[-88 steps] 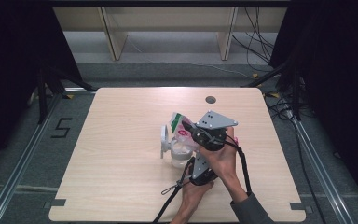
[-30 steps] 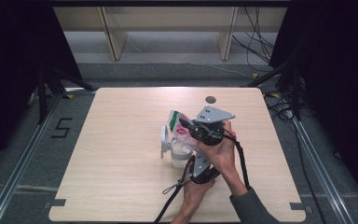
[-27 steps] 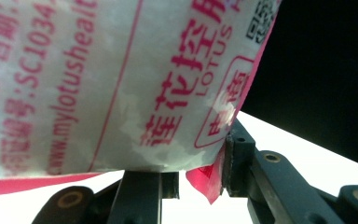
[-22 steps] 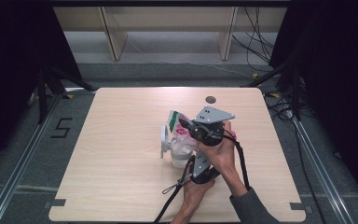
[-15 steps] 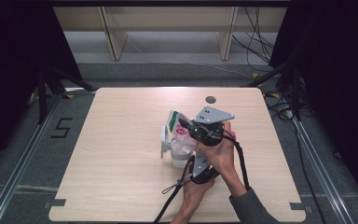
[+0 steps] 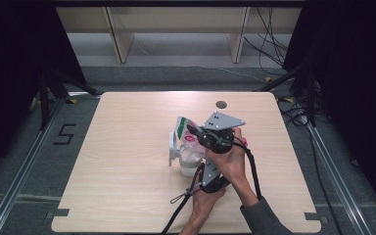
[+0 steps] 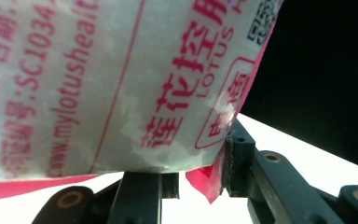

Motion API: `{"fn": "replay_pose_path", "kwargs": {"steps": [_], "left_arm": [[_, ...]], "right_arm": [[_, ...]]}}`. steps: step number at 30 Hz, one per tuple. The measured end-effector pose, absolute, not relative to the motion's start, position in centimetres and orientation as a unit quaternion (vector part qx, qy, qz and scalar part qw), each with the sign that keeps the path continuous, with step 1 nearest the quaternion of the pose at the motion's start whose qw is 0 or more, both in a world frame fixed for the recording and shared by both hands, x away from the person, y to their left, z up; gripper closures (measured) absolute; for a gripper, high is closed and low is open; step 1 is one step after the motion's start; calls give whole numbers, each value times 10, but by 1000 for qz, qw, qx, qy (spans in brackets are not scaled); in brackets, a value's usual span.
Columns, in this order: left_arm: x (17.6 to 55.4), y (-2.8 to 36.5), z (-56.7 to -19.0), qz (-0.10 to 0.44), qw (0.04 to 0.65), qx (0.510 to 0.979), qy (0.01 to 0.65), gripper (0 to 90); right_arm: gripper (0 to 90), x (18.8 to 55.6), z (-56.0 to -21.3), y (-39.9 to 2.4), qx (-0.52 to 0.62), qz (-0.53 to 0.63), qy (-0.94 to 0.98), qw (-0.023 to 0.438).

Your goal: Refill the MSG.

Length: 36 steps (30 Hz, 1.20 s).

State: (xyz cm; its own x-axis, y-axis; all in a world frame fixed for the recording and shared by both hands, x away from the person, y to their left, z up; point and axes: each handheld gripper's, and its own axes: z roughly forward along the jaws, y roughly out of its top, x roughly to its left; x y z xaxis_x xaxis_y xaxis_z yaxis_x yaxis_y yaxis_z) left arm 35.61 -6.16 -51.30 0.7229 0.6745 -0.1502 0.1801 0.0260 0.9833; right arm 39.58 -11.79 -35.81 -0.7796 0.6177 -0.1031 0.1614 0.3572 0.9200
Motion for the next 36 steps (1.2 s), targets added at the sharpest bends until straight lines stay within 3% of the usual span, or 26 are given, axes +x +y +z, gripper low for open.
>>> {"fn": "replay_pose_path", "kwargs": {"steps": [19, 33, 36], "left_arm": [[357, -60, -511, 184, 636, 681, 314, 717], [357, -60, -511, 190, 637, 678, 313, 718], [357, -61, -510, 188, 648, 664, 322, 719]], "right_arm": [[900, 394, -357, -112, 227, 500, 796, 253], [900, 394, -358, -111, 237, 502, 798, 234], [900, 392, -356, -110, 220, 503, 797, 254]]}}
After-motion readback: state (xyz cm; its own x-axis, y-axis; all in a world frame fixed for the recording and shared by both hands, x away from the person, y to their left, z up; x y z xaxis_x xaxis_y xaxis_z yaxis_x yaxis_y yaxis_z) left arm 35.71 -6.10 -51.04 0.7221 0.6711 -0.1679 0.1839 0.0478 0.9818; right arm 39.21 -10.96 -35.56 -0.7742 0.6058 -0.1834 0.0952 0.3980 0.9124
